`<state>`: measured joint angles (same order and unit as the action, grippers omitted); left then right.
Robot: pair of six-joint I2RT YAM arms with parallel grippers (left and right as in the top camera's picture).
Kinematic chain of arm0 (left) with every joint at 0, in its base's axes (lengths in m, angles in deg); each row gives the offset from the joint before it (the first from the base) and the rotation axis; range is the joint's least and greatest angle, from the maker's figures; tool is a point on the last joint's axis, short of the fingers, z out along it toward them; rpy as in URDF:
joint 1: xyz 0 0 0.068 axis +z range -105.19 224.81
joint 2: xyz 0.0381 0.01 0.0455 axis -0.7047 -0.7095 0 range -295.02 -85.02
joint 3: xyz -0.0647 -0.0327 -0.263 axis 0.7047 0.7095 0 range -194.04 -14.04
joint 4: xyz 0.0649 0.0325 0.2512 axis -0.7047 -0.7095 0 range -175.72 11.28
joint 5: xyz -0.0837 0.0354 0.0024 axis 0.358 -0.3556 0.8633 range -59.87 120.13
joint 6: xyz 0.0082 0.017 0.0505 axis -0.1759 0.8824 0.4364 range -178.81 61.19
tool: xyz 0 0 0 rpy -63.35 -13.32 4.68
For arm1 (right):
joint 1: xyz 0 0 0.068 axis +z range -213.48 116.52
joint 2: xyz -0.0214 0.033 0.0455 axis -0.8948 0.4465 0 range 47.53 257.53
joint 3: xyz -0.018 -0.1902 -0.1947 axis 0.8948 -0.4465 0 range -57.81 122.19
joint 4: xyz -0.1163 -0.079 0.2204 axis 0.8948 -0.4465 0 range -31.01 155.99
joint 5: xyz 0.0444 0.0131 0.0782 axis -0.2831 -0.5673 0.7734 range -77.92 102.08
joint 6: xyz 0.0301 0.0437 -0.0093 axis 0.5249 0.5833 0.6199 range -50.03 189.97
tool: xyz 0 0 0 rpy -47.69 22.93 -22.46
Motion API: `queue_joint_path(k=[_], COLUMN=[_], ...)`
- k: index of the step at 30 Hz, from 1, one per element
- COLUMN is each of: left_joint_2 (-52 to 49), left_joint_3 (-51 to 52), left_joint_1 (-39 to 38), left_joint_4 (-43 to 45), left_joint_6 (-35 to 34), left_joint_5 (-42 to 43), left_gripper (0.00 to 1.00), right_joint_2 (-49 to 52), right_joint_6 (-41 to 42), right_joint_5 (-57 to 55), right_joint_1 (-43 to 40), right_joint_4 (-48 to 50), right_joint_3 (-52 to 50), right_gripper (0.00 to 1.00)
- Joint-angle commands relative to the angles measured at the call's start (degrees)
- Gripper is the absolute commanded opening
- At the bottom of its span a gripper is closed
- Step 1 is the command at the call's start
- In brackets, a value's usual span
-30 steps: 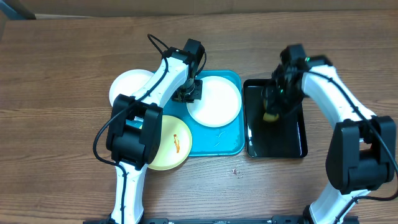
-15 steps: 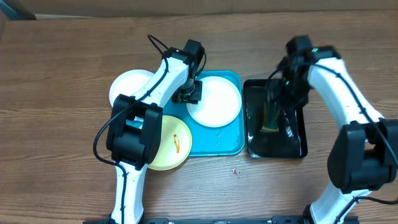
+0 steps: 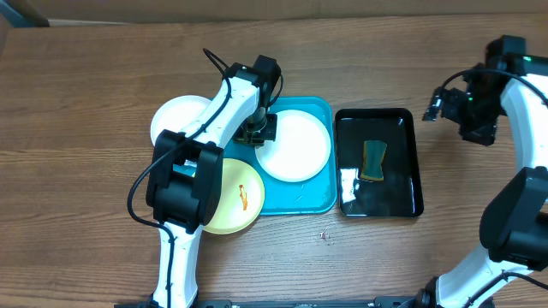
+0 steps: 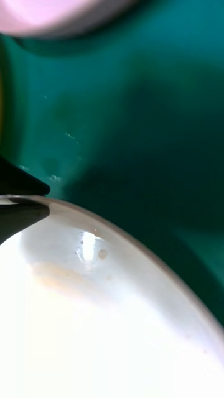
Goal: Clean dirty plates on tray and stack at the side
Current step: 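Return the sponge to the black tray and raise the right gripper, then lift the white plate with the left gripper and place it left of tray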
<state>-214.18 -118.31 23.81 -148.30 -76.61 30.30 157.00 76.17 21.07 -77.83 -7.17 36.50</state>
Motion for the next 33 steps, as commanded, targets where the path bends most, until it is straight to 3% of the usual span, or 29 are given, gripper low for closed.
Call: queue_joint_path(k=[1,14,19,29,33], left_joint_2=[0.5,1.2,1.2,1.2,1.2], left_joint_3=[-7.0,-27.8,-32.8,-34.2,-34.2], left_joint_1=[2.1,3.3,0.2,-14.1,-20.9], left_joint_4=[-2.6,-12.1,-13.0,-9.9,-7.6], left_joint_6=[1.1,1.5,-0.2,-1.7,-1.7], left_joint_5=[-2.1,-2.4,-7.1,-24.9,-38.1], left_gripper=[0.04,0.04,0.04,0.04,0.04], right_joint_2=[-0.9,-0.9,-0.9,-0.9,-0.9], right_joint_6=[0.0,-0.1,-0.1,-0.1,-0.1], right_joint_5=[0.1,0.0,0.0,0.0,0.0], right_joint_1=[-0.8,-0.9,-0.9,-0.9,-0.9], right_joint_4=[0.3,5.2,5.8,5.8,5.8], right_joint_3=[1.0,1.0,1.0,1.0,1.0], right_gripper=[1.0,1.0,1.0,1.0,1.0])
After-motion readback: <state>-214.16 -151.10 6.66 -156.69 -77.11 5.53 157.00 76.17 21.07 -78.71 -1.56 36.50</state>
